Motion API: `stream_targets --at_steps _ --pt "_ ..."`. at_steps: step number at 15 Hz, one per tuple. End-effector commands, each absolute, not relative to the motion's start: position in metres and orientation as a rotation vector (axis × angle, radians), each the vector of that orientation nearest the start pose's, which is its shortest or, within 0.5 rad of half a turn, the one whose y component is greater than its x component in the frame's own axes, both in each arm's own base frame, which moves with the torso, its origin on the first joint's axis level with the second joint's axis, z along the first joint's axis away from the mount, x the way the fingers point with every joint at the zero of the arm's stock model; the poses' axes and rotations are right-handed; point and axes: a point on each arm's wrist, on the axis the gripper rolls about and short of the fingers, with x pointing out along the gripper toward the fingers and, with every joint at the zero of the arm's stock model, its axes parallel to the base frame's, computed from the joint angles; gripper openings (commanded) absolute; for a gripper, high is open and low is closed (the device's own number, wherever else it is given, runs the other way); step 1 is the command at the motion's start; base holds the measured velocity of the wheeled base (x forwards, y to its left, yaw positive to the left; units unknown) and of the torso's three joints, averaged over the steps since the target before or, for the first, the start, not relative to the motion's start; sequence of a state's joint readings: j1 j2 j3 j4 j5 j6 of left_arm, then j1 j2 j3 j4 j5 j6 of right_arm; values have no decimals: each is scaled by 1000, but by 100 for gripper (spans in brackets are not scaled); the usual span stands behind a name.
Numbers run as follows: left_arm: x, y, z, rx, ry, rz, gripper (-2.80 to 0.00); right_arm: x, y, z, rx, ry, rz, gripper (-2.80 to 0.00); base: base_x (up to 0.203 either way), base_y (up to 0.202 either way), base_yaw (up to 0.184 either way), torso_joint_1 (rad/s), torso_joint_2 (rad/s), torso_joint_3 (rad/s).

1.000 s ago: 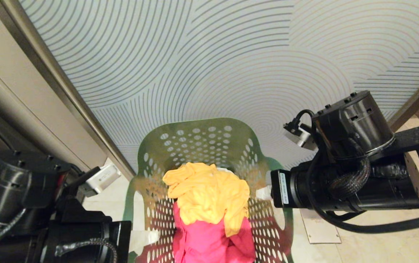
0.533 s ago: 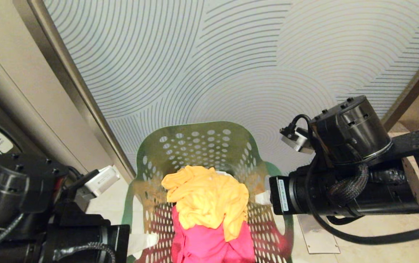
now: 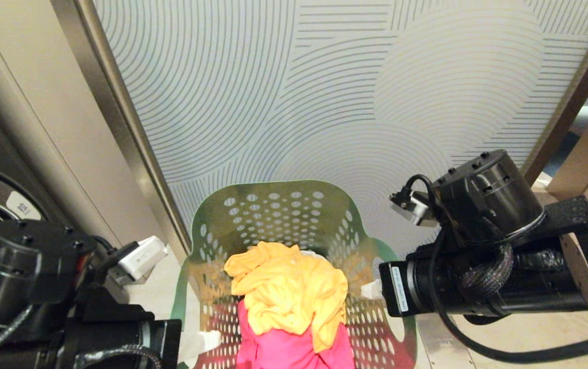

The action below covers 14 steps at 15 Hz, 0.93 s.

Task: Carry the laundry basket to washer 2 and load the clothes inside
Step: Pick up the clothes basket and put it beside the washing machine

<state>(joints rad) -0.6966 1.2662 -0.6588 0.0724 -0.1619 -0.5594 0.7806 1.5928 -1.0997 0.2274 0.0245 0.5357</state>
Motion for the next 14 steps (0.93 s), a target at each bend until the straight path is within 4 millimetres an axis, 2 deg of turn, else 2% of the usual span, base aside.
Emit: stream_targets --at_steps 1,5,14 --pt "132 -115 183 -323 884 -606 -280 193 192 216 216 868 557 -280 0 0 0 -2 -3 193" --pt "132 -115 184 -322 882 -607 -280 193 192 216 217 867 559 -280 0 0 0 2 -3 173" --pt "129 -113 181 -320 884 -605 -280 192 190 215 229 873 551 -280 0 0 0 1 0 11"
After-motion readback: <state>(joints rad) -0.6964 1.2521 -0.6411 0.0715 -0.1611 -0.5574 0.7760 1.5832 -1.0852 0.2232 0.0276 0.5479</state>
